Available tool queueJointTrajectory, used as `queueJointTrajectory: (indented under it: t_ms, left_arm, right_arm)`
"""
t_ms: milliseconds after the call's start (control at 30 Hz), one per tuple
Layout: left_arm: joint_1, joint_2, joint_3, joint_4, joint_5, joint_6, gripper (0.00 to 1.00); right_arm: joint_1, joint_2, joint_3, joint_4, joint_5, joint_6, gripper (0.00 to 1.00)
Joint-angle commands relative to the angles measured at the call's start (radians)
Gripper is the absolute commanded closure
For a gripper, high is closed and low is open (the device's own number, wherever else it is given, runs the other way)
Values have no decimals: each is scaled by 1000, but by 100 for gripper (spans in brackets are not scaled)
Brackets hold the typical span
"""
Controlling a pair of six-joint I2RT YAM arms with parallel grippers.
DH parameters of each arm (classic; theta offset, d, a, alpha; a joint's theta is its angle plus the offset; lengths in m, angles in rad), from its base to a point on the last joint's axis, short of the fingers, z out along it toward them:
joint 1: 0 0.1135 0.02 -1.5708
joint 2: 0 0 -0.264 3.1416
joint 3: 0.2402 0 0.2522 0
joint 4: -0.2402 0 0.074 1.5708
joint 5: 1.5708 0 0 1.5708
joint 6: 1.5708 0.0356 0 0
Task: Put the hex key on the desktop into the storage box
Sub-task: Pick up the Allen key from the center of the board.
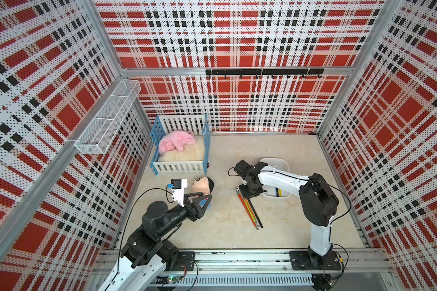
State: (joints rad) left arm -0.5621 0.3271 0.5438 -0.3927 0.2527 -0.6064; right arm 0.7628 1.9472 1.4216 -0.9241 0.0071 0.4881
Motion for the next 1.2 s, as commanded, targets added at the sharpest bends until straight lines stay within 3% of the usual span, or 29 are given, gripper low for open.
queueJointTrajectory:
  t_ms: [0,500,733,900,1167]
  left_arm:
    - [-2,-13,5,-7,-13,-7,31]
    - [10,-9,9,-5,-1,0,32]
    - [23,-9,8,-5,6,3,31]
    - [33,-6,8,-3,13,5,31]
    - [46,-5,10,-2,20,10,31]
  right_arm:
    - [-3,31,-6,25,0,0,77]
    - [-28,77,6,33,17,-5,83]
    - [-34,100,2,21,25,-10,75]
    - [-34,128,11,-2,23,1,74]
    - [-38,168,3,-13,14,10,82]
